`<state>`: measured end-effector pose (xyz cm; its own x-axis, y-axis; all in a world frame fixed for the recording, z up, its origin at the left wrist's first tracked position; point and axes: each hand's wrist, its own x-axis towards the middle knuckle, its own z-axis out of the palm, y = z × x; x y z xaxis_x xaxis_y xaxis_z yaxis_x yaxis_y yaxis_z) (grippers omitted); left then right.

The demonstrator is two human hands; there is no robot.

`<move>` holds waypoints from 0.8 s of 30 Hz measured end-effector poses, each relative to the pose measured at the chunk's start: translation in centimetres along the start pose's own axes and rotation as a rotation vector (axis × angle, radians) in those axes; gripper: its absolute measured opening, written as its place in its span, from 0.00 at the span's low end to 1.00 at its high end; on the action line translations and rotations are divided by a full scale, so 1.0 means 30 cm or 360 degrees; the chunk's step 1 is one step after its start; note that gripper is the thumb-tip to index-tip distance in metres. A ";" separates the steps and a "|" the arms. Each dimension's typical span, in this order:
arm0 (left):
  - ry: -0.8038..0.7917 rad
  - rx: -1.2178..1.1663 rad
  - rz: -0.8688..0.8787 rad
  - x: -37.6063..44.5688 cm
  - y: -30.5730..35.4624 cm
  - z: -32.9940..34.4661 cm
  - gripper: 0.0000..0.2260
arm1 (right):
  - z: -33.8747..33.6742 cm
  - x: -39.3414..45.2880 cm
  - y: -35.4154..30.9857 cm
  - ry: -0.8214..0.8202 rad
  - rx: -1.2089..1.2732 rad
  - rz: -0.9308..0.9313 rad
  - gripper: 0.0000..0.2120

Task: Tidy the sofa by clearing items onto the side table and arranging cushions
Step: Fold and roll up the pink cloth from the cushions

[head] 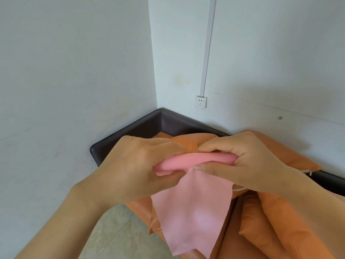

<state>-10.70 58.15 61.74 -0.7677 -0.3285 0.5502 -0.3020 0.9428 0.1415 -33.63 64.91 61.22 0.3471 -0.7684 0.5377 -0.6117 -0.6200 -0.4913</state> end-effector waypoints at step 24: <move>0.0103 -0.0355 -0.0147 0.008 0.011 -0.015 0.09 | 0.031 -0.004 0.019 0.0345 -0.0600 -0.0388 0.21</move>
<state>-10.73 58.41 62.29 -0.7024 -0.4165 0.5772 -0.2315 0.9005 0.3680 -33.37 64.50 60.23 0.3808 -0.5327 0.7558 -0.7594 -0.6465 -0.0730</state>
